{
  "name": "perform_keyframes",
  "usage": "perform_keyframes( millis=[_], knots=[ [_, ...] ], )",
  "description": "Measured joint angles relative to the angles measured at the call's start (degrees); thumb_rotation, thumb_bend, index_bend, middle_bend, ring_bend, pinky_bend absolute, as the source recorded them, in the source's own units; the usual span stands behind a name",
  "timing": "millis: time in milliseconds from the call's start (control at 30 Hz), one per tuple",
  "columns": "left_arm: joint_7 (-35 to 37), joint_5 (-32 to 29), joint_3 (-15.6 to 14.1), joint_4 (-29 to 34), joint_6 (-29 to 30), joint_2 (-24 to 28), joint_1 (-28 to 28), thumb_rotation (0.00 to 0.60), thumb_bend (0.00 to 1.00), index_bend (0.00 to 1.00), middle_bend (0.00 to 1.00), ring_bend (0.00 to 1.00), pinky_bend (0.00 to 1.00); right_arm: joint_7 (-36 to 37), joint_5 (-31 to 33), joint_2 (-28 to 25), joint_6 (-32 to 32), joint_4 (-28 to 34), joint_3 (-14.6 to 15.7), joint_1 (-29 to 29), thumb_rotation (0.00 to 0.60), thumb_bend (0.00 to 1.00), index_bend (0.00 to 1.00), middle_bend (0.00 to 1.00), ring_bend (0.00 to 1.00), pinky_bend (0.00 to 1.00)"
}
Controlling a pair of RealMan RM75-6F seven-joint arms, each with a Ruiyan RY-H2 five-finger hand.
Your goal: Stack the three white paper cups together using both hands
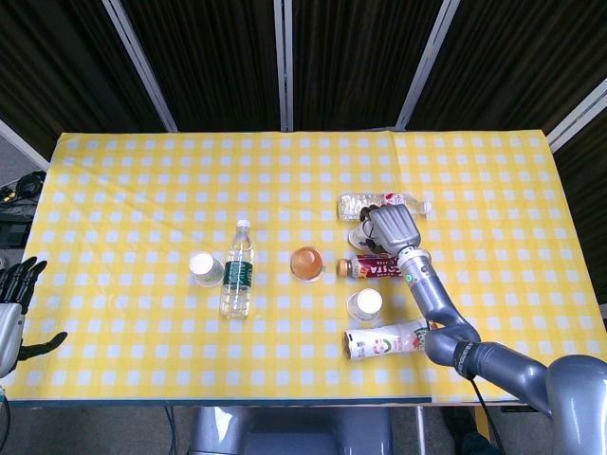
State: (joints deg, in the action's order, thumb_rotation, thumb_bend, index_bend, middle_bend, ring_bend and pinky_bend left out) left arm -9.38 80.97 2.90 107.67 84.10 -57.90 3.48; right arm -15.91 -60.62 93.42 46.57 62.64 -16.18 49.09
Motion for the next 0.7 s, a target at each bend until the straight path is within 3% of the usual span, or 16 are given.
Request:
perform_keyframes(
  millis=[233, 500, 700],
  knots=[
    [0.39, 0.42, -0.28, 0.38, -0.13, 0.19, 0.04, 0.6, 0.0, 0.0, 0.0, 0.0, 0.0, 3.85, -5.08, -2.19, 3.82, 3.76, -0.09, -0.65, 0.6, 0.33, 0.44, 0.55, 0.46, 0.54],
    [1.73, 1.85, -0.85, 0.76, -0.13, 0.75, -0.02, 0.6, 0.0, 0.0, 0.0, 0.0, 0.0, 6.99, -12.35, -12.25, 8.33, 20.75, 0.72, -3.29, 0.6, 0.32, 0.44, 0.54, 0.46, 0.54],
    [2.67, 3.18, -1.44, 1.17, -0.07, 1.09, -0.12, 0.6, 0.0, 0.0, 0.0, 0.0, 0.0, 7.32, -20.42, -21.55, 10.76, 34.55, 4.39, -6.26, 0.6, 0.32, 0.44, 0.54, 0.46, 0.54]
  ],
)
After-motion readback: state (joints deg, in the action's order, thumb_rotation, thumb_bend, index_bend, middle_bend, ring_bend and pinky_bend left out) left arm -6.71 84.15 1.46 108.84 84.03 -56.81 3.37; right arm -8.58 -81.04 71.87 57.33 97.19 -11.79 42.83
